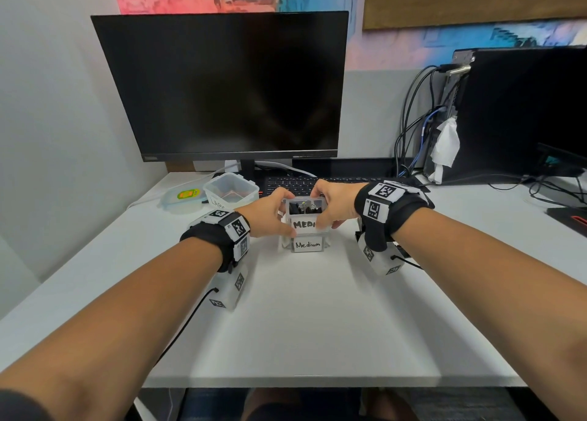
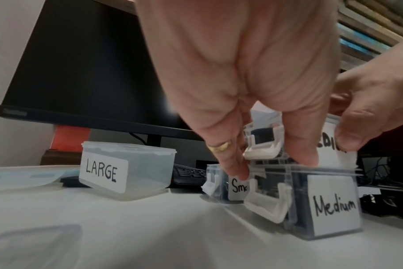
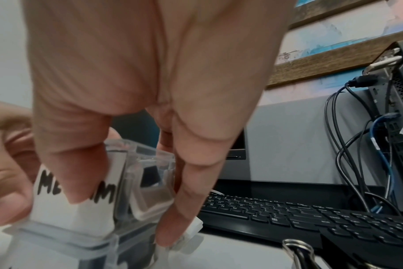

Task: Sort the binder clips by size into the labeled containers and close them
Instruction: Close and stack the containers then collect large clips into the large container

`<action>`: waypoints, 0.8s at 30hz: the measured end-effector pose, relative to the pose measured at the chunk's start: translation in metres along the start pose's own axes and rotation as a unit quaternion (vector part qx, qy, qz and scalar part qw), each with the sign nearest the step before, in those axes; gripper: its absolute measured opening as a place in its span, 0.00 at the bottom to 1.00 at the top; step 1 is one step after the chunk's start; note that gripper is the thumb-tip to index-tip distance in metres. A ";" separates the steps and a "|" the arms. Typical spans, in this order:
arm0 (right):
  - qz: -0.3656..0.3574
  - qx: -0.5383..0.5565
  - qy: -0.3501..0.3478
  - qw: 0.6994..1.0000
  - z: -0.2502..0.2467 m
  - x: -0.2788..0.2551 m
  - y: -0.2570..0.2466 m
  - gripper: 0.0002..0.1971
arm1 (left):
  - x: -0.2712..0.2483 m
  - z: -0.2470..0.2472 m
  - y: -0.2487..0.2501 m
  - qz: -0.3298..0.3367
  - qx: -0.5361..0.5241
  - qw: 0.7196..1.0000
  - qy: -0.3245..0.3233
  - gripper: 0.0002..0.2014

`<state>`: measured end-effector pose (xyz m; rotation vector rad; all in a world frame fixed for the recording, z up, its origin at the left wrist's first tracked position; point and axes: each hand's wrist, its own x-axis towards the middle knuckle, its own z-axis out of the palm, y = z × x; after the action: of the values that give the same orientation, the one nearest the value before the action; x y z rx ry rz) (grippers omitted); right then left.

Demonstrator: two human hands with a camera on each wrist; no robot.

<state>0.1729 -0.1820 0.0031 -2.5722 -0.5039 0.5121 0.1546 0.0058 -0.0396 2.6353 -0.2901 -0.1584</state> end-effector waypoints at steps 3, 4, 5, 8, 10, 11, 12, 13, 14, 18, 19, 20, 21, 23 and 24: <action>-0.002 -0.010 -0.001 1.000 -0.001 0.000 0.000 0.27 | 0.000 -0.001 0.002 -0.002 0.007 1.000 -0.001 0.38; -0.005 -0.015 0.002 1.000 -0.001 -0.001 0.000 0.26 | 0.000 -0.002 0.003 -0.003 0.010 1.000 0.000 0.38; -0.008 -0.023 0.006 1.000 -0.001 -0.001 0.000 0.26 | 0.000 -0.002 0.003 -0.004 0.012 1.000 0.002 0.38; -0.016 -0.047 0.014 0.999 -0.001 -0.004 0.001 0.26 | -0.003 -0.005 0.004 -0.010 0.014 1.000 0.002 0.37; -0.023 -0.065 0.023 0.997 0.000 -0.005 0.002 0.26 | -0.003 -0.006 0.005 -0.013 0.017 1.000 -0.003 0.37; -0.027 -0.073 0.028 0.997 0.001 -0.005 0.003 0.27 | -0.003 -0.006 0.005 -0.013 0.023 1.000 -0.005 0.37; -0.030 -0.079 0.032 0.996 0.002 -0.004 0.004 0.27 | -0.003 -0.005 0.006 -0.010 0.030 0.999 -0.006 0.37; -0.033 -0.085 0.035 0.995 0.003 -0.004 0.004 0.28 | -0.002 -0.005 0.006 -0.008 0.036 0.999 -0.006 0.36; -0.035 -0.091 0.036 0.995 0.003 -0.003 0.004 0.28 | -0.002 -0.005 0.007 -0.005 0.040 0.999 -0.005 0.36; -0.037 -0.104 0.039 0.993 0.003 -0.001 0.005 0.29 | -0.002 -0.005 0.007 -0.001 0.047 0.999 -0.001 0.35; -0.036 -0.097 0.037 0.994 0.002 0.000 0.006 0.29 | -0.001 -0.006 0.007 -0.002 0.046 0.999 -0.001 0.35; -0.036 -0.088 0.034 0.995 0.002 0.000 0.007 0.30 | -0.001 -0.007 0.007 -0.005 0.044 0.999 -0.002 0.35; -0.036 -0.084 0.032 0.995 0.001 0.001 0.007 0.30 | -0.001 -0.008 0.007 -0.009 0.042 0.999 -0.003 0.35; -0.038 -0.086 0.028 0.995 0.001 0.002 0.007 0.30 | -0.001 -0.009 0.007 -0.017 0.038 0.999 -0.008 0.35; -0.039 -0.088 0.027 0.995 0.001 0.003 0.007 0.30 | -0.001 -0.009 0.008 -0.018 0.039 0.999 -0.010 0.35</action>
<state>0.1770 -0.1862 -0.0017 -2.7127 -0.6541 0.3862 0.1536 0.0036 -0.0277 2.7184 -0.2591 -0.1884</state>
